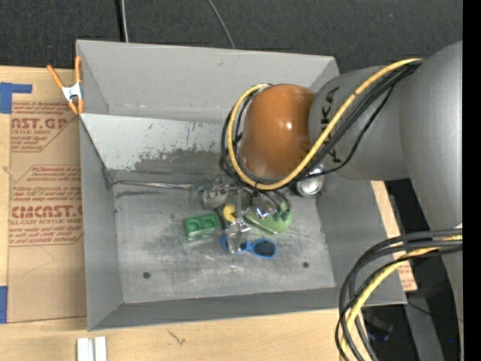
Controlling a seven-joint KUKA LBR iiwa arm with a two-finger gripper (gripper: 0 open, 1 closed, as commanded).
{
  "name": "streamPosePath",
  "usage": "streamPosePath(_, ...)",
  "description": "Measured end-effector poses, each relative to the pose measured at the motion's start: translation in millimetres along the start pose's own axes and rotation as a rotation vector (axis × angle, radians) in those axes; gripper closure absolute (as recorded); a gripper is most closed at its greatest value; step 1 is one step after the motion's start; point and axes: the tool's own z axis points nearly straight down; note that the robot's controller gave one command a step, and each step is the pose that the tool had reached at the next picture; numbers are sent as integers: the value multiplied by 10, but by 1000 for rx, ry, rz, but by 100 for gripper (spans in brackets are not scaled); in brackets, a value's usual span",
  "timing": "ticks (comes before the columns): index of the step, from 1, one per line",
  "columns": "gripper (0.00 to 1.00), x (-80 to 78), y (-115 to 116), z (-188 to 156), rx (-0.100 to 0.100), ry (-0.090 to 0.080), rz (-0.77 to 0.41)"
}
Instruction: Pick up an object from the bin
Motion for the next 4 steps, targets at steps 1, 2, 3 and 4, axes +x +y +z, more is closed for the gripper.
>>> streamPosePath(1, 0, -181, 314, -30, -2, -9, 269)
streamPosePath(2, 0, -144, 181, 216, -11, -15, 330)
streamPosePath(3, 0, -159, 210, 199, -4, -10, 326)
streamPosePath(4, 100, -183, 194, 180, -3, -20, 329)
